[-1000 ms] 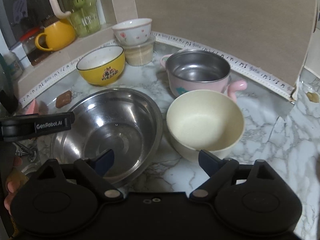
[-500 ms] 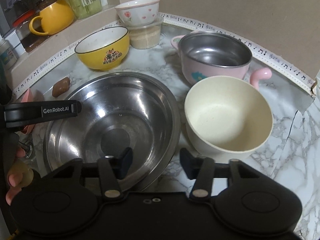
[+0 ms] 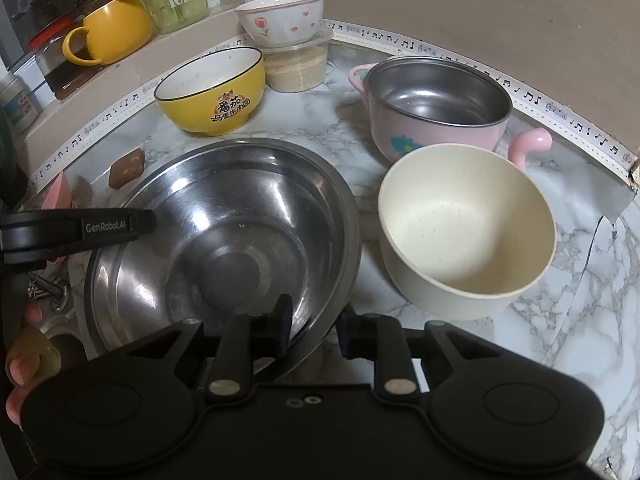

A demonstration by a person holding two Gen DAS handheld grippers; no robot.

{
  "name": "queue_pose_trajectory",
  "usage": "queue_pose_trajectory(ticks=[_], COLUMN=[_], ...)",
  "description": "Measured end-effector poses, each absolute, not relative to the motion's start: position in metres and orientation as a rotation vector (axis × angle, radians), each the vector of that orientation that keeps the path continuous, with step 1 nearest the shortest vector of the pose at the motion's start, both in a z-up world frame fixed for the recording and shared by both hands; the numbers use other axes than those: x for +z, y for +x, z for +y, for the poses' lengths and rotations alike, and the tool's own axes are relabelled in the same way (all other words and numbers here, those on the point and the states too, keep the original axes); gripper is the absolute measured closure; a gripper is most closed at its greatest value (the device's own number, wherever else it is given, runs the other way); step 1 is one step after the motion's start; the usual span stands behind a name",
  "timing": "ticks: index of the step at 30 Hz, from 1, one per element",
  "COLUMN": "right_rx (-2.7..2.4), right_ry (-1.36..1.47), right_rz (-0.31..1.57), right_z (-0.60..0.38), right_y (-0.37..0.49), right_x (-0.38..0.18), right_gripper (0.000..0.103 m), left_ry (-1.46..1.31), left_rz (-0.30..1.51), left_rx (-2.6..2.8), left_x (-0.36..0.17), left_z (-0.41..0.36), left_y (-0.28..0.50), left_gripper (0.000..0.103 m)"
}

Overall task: Organize plates and bowls
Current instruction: 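Close both grippers on the steel bowl rim, then carry the steel bowl toward the pink plate stack, set it down, open both grippers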

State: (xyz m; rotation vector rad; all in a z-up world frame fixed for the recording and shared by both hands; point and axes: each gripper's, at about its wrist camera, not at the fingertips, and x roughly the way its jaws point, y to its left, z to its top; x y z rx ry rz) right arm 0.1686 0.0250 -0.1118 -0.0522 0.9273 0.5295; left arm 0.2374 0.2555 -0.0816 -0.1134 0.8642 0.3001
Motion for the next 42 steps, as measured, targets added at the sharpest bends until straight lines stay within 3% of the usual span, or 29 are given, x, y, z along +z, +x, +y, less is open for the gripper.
queue_pose_trajectory(ticks=[23,42], right_rx=[0.611,0.586], right_ry=[-0.061,-0.091], right_rz=[0.891,0.915], right_z=[-0.063,-0.164], right_y=[0.124,0.103], right_x=[-0.068,-0.089], right_gripper=[0.08,0.081], left_ry=[-0.109,-0.124], left_rz=[0.851,0.952], left_rx=[0.205,0.083], left_x=[-0.021,-0.054], left_z=[0.181,0.093], left_y=[0.154,0.121], left_gripper=[0.079,0.079])
